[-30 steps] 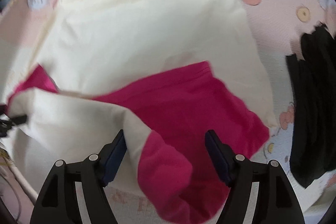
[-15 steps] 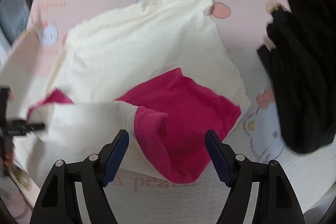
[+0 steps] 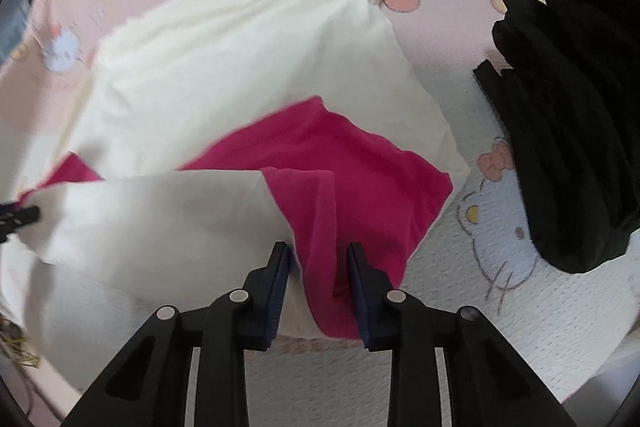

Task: Fold clothes

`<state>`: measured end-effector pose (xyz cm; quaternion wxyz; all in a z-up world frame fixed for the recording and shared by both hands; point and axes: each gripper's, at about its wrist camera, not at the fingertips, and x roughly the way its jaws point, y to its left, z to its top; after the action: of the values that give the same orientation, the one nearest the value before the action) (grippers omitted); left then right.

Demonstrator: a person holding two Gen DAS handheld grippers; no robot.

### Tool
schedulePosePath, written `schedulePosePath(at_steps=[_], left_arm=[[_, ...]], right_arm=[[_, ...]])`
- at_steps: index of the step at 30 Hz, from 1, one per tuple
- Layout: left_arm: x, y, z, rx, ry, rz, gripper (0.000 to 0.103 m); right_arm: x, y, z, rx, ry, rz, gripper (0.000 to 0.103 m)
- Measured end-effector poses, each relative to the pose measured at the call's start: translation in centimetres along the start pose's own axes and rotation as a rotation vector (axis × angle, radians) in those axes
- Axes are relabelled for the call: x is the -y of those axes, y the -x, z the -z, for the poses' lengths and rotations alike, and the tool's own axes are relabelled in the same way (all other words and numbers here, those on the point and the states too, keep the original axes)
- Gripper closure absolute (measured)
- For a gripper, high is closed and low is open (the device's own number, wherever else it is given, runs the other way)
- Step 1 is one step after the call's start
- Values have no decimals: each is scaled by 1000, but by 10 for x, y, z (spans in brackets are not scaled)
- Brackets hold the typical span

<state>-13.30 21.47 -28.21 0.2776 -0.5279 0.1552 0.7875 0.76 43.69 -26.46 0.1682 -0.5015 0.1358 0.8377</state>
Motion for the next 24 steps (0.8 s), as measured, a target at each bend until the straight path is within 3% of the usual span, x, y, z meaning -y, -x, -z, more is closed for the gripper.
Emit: schedulePosePath(at_steps=[4,8,15,17,20,24], left_arm=[[-12,-17,-4,-57,64,49,35],[-10,-25,-3,-61,46,53,34],[4,-20,1,-12,-41,-36,28],[11,-13,-1,-10,-59,-68,29],[30,7,0,57,-180,-157,29],[26,40,13,154,-411,-291,29]], right_arm=[[-8,-14,-5,-41,27,63,75],[-18,-18,-7,-46,90,144,74],[-26,-16,-4,-30,140,215,70],[-26,-12,-3,-15,149,248,59],[-32,-4,-3,41,215,331,36],[-54,16,8,133,365,374,34]])
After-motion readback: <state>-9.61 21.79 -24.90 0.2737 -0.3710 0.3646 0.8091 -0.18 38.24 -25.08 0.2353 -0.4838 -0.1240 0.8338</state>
